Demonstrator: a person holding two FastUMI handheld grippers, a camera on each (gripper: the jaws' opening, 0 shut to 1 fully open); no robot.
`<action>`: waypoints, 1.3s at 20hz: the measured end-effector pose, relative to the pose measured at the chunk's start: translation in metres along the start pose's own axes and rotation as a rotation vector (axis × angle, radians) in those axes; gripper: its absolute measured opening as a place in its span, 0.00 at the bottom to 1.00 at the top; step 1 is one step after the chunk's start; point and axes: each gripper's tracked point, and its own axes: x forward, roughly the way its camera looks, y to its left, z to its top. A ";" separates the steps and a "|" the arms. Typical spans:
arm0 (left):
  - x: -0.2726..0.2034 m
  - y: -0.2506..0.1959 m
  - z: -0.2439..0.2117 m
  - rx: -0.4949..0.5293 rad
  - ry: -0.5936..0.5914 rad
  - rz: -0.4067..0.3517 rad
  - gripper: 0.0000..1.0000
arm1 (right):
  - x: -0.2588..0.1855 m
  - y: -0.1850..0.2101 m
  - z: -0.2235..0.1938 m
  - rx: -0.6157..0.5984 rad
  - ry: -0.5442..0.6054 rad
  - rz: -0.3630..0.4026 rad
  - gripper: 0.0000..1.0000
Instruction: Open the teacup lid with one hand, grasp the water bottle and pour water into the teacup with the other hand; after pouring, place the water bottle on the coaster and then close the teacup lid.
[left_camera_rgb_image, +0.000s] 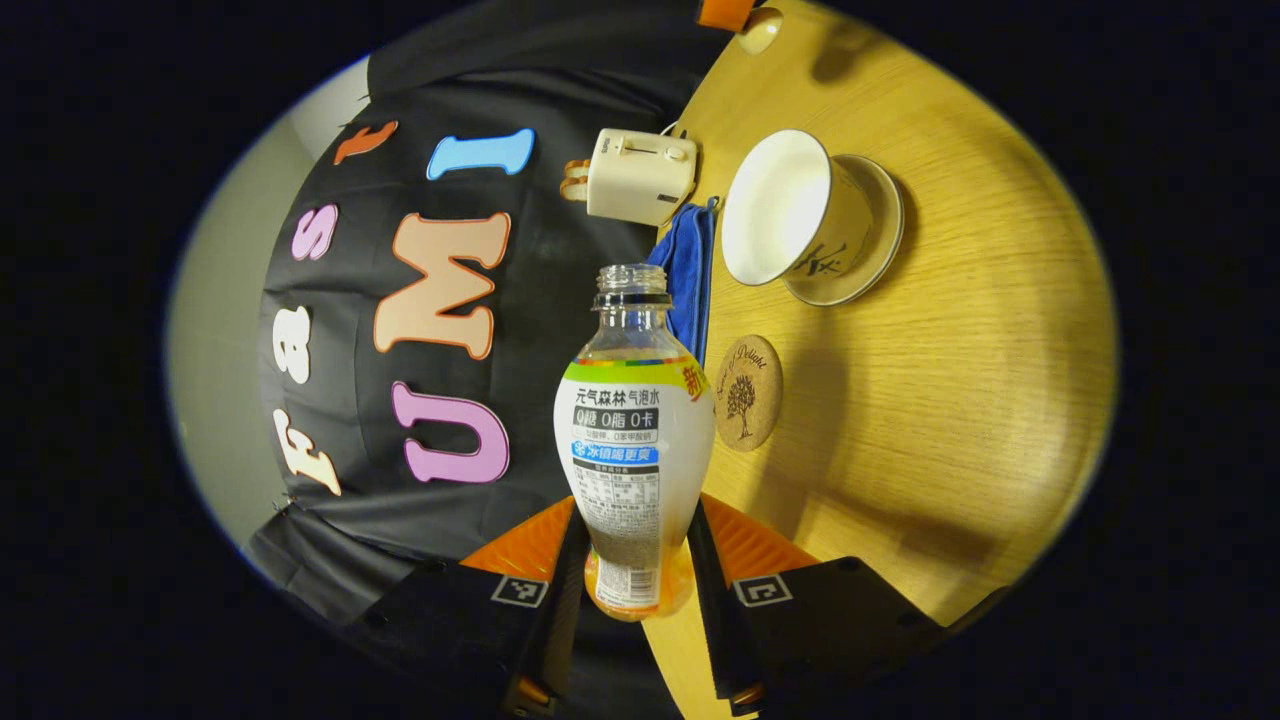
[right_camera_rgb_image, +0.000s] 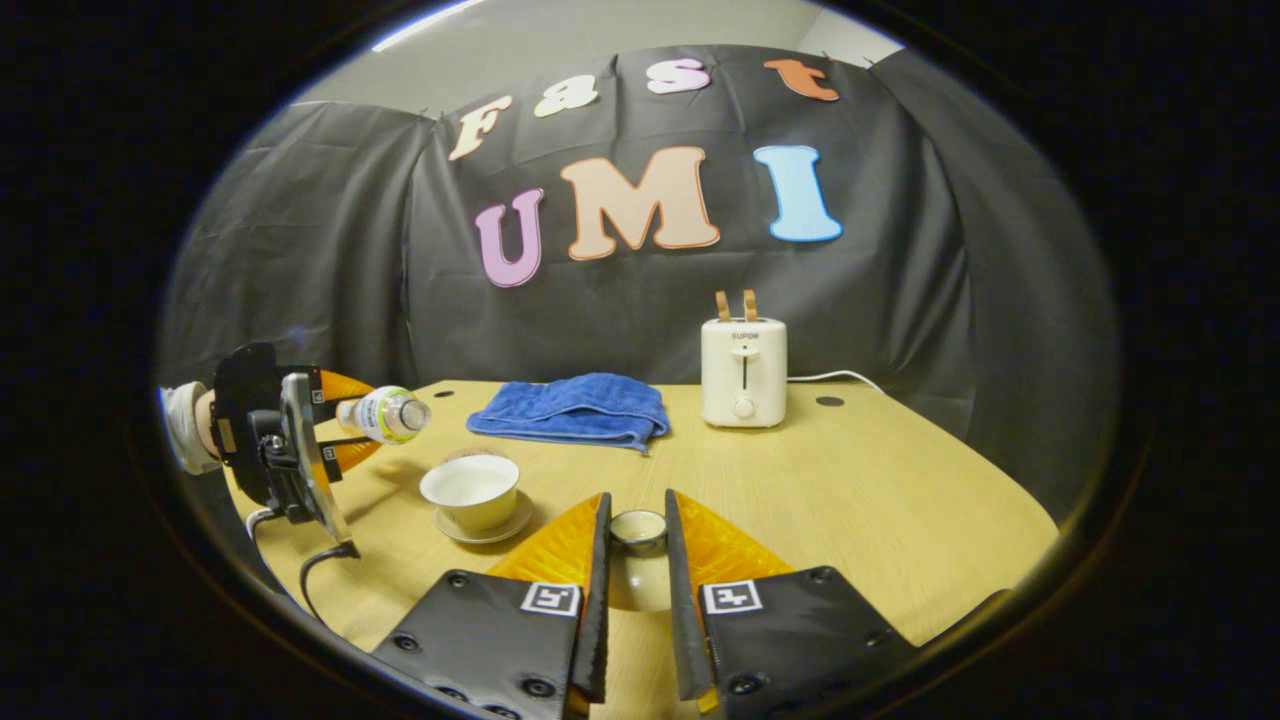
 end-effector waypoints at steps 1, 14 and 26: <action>0.000 0.002 0.001 0.025 0.001 0.000 0.52 | -0.001 0.001 0.000 -0.002 0.002 0.002 0.29; 0.007 0.012 0.012 0.330 0.010 -0.018 0.53 | -0.006 -0.004 -0.004 -0.024 0.002 -0.002 0.29; 0.003 0.034 0.029 0.542 0.014 0.013 0.53 | -0.009 -0.007 -0.006 -0.027 -0.007 0.005 0.29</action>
